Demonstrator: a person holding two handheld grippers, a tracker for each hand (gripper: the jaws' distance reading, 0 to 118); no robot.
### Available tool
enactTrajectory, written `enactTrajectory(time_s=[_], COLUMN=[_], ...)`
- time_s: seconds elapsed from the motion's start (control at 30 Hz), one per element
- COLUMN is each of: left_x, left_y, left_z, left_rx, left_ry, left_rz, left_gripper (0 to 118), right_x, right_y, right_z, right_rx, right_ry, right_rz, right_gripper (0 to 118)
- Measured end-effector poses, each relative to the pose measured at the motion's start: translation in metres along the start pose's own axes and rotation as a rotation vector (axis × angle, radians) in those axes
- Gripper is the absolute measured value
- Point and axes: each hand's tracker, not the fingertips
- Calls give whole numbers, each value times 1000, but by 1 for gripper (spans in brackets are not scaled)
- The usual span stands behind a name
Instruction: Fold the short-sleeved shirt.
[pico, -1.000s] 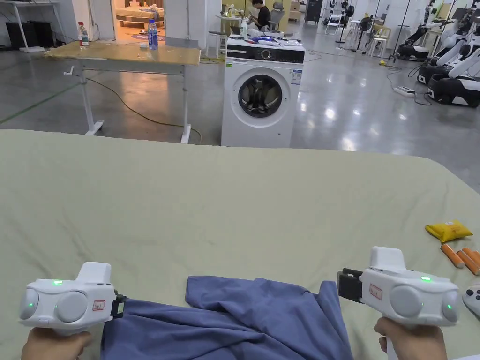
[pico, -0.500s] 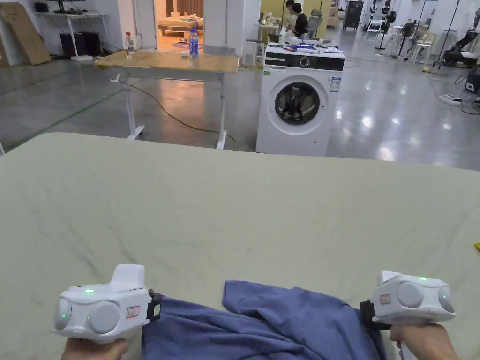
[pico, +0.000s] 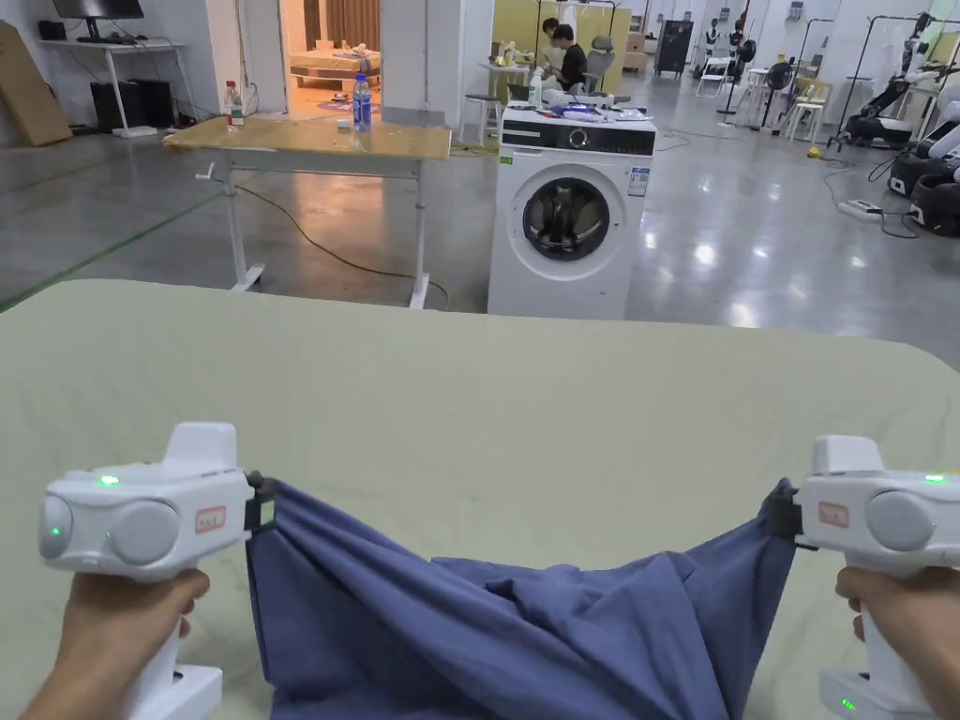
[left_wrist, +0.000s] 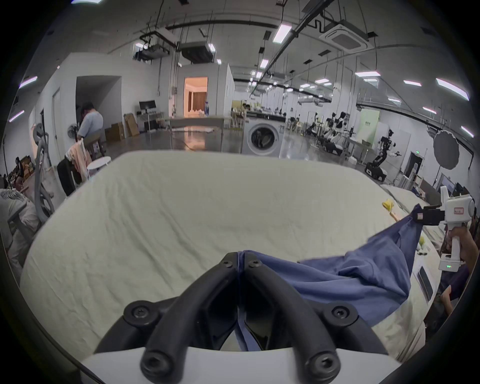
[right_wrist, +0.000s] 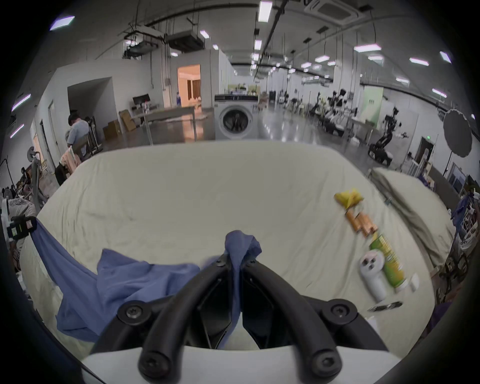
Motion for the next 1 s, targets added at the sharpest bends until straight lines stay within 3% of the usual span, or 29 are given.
enactTrajectory(time_s=[0.3,0.47,0.77,1.0], left_x=[-53,-76,-87,-97], left_y=[103,153,216,256], left_z=[58,78,81,78], left_rx=[192,228,253,293], left_ry=[121,176,219,242], left_rz=[-22,-10,-9,23], left_gripper=[0,0,0,0], right_x=[27,22,13,19], right_y=[71,109,177,234], right_z=[66,101,106,104], right_rx=[192,265,354,405], right_ry=[-75,-107,-138,-147], right_rz=[-3,-3,19,-14], right_gripper=[4,4,4,4])
